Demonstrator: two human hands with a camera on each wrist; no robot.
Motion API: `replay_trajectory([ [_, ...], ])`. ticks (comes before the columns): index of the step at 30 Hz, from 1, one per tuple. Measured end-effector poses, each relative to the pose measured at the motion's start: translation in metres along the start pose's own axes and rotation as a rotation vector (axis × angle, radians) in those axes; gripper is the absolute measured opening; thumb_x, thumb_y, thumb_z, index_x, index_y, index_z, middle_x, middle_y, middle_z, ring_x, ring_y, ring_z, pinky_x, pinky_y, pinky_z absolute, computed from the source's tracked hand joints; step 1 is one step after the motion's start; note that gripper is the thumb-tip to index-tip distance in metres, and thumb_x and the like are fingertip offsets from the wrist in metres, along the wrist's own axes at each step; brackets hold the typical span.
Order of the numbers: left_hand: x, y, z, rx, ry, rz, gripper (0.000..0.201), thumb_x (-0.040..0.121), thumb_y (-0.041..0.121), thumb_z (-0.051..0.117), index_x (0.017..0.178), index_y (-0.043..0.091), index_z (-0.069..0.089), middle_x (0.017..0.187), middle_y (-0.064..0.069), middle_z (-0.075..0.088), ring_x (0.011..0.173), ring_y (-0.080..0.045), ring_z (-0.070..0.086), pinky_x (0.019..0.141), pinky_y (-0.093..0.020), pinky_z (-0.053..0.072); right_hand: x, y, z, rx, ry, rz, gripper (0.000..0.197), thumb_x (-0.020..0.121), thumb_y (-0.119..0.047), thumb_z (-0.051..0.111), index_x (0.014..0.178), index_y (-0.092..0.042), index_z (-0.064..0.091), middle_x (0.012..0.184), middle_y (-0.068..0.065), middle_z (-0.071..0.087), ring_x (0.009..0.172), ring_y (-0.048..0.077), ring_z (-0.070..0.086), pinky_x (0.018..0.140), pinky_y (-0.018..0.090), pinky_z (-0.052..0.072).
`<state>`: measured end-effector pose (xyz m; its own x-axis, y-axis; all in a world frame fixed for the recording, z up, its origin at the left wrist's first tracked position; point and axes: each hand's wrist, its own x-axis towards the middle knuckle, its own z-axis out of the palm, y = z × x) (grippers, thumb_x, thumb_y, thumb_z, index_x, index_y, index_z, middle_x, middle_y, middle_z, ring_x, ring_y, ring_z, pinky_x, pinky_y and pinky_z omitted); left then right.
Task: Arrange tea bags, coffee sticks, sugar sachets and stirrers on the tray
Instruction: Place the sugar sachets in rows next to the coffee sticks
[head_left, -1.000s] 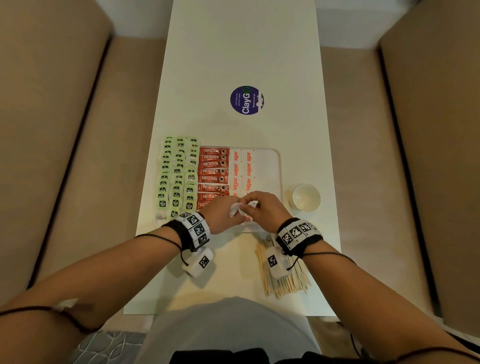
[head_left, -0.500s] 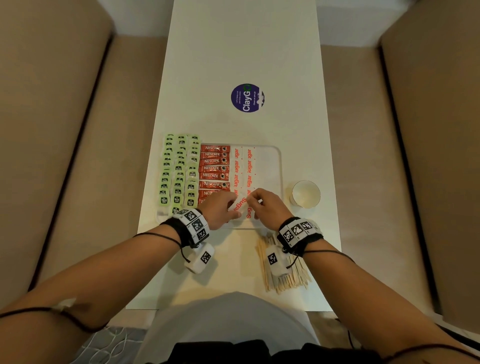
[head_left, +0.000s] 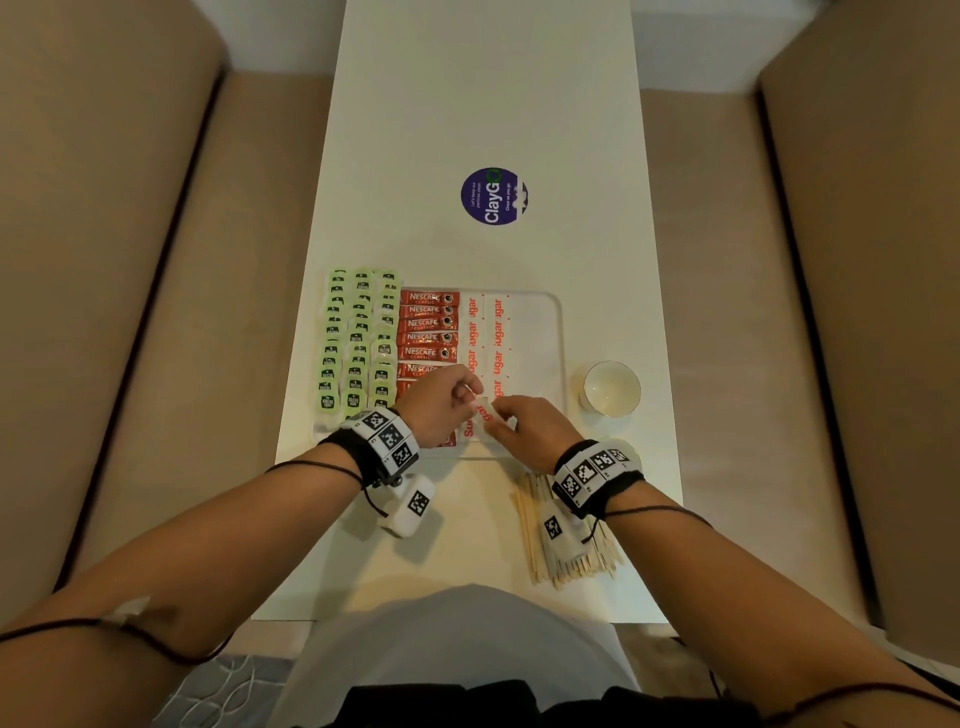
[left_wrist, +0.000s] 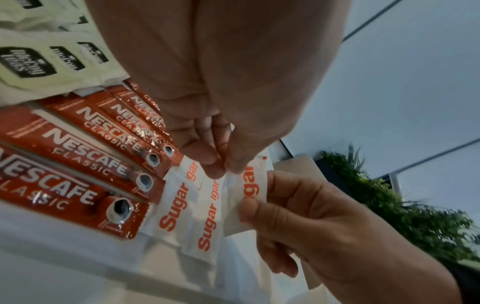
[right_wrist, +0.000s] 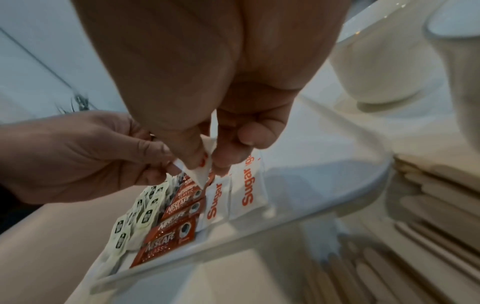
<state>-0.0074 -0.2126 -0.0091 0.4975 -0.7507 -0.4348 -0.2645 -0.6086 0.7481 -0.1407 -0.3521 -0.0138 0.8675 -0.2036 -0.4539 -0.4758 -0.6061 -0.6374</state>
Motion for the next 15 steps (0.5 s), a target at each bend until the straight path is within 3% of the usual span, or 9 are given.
replay_trajectory([
  [2, 0.0000, 0.0016, -0.0002, 0.057, -0.027, 0.011, 0.019, 0.091, 0.007, 0.068, 0.102, 0.021, 0.062, 0.091, 0.000, 0.063, 0.082, -0.016, 0.062, 0.076, -0.028, 0.054, 0.0026, 0.0007, 0.0007, 0.006, 0.048, 0.004, 0.022, 0.101, -0.039, 0.057, 0.095, -0.021, 0.070, 0.091, -0.003, 0.060, 0.082, 0.016, 0.058, 0.074, 0.035, 0.047],
  [6, 0.0017, 0.0047, 0.0004, 0.132, -0.085, 0.022, 0.019, 0.093, 0.007, 0.065, 0.097, 0.024, 0.059, 0.091, 0.004, 0.063, 0.086, -0.017, 0.062, 0.078, -0.030, 0.055, 0.0038, -0.0004, 0.0004, 0.038, 0.079, 0.020, 0.020, 0.101, -0.036, 0.059, 0.098, -0.022, 0.073, 0.093, -0.002, 0.066, 0.084, 0.015, 0.061, 0.078, 0.033, 0.050],
  [10, 0.0026, 0.0033, 0.0008, 0.122, -0.007, 0.011, 0.012, 0.095, 0.011, 0.065, 0.101, 0.021, 0.061, 0.092, 0.005, 0.063, 0.082, -0.012, 0.060, 0.071, -0.023, 0.048, 0.0054, 0.0020, -0.0003, 0.130, 0.108, 0.080, 0.016, 0.101, -0.026, 0.061, 0.096, -0.017, 0.073, 0.091, -0.002, 0.070, 0.079, 0.012, 0.061, 0.074, 0.029, 0.049],
  [13, 0.0032, 0.0021, 0.0024, 0.137, 0.021, -0.005, 0.008, 0.096, 0.012, 0.062, 0.103, 0.015, 0.063, 0.091, 0.002, 0.065, 0.082, -0.016, 0.061, 0.074, -0.028, 0.051, 0.0075, 0.0034, 0.0037, 0.150, 0.113, 0.117, 0.017, 0.101, -0.027, 0.060, 0.093, -0.017, 0.072, 0.088, -0.001, 0.070, 0.072, 0.008, 0.058, 0.069, 0.028, 0.046],
  [15, 0.0031, -0.0014, 0.0052, 0.145, 0.021, -0.034, 0.009, 0.096, 0.012, 0.062, 0.104, 0.015, 0.063, 0.088, 0.003, 0.063, 0.079, -0.015, 0.060, 0.073, -0.031, 0.052, 0.0081, 0.0038, 0.0079, 0.138, 0.102, 0.137, 0.016, 0.100, -0.027, 0.061, 0.093, -0.018, 0.071, 0.089, 0.000, 0.070, 0.075, 0.014, 0.061, 0.071, 0.032, 0.051],
])
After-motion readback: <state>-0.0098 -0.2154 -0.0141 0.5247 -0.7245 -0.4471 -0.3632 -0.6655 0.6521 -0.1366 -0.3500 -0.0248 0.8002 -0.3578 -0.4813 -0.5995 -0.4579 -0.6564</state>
